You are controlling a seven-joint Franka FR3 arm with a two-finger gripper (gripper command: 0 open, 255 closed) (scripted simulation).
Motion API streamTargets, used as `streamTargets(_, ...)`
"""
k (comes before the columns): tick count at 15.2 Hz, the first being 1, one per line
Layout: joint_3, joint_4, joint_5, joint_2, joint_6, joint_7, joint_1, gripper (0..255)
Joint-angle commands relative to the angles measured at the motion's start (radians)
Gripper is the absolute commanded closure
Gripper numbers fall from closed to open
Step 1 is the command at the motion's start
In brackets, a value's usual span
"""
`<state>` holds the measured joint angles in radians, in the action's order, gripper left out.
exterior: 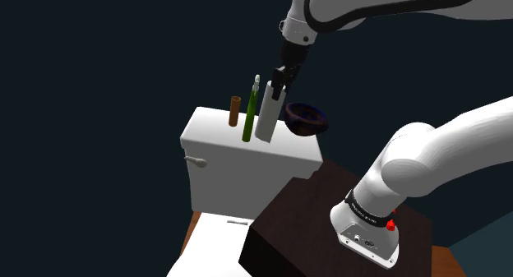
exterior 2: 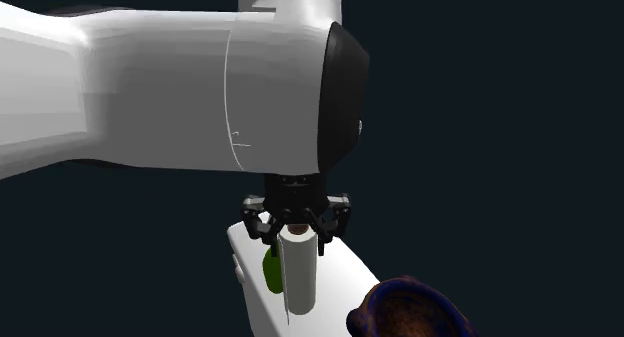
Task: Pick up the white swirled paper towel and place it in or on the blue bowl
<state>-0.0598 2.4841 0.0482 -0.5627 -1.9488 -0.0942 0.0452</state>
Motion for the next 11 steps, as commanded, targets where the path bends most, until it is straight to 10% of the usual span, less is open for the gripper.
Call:
streamTargets(1, 0.0, -0.022, 0.0, -0.004, 0.026, 0.001, 0.0, 255)
streamTargets(11, 0.004, -0.15, -0.004, -0.012, 0.163, 0.004, 0.001, 255)
